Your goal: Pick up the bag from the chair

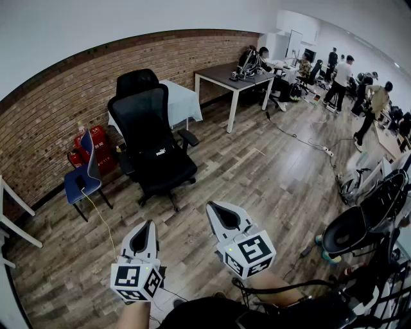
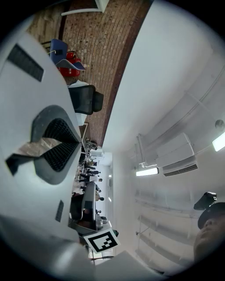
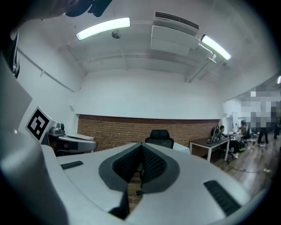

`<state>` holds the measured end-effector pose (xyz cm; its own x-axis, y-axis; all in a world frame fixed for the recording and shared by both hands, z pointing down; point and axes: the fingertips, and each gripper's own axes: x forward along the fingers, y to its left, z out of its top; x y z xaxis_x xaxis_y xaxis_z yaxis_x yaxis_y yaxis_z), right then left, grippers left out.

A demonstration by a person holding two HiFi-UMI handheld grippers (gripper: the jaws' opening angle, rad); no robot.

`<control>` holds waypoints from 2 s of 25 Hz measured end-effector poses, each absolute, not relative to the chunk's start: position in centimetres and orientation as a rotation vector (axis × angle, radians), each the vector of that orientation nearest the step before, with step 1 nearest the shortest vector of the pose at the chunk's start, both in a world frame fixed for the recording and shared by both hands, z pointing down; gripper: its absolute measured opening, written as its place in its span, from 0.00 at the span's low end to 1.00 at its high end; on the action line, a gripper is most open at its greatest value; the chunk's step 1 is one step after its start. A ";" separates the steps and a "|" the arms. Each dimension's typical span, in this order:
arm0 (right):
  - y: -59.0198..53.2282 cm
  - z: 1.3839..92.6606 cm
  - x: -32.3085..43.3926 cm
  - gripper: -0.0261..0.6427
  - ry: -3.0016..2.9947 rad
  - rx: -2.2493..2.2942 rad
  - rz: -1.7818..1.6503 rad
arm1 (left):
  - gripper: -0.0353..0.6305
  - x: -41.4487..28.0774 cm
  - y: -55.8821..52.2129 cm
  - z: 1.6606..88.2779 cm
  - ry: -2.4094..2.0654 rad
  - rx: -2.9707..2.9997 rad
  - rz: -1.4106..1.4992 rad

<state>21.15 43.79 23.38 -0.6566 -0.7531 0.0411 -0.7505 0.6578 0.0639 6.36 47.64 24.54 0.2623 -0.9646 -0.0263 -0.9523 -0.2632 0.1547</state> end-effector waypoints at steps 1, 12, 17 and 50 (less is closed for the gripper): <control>43.8 23.4 21.4 0.06 -2.802 1.279 -0.053 | 0.07 6.6 47.8 24.5 -1.838 2.412 -0.172; 43.9 23.2 22.4 0.06 -2.787 1.304 -0.031 | 0.07 7.4 48.1 24.2 -1.846 2.419 -0.172; 44.3 23.4 22.2 0.06 -2.798 1.300 -0.009 | 0.07 7.0 48.6 24.4 -1.849 2.409 -0.179; 39.7 23.9 13.3 0.06 -2.760 1.275 -0.028 | 0.07 -2.7 44.0 25.5 -1.842 2.383 -0.218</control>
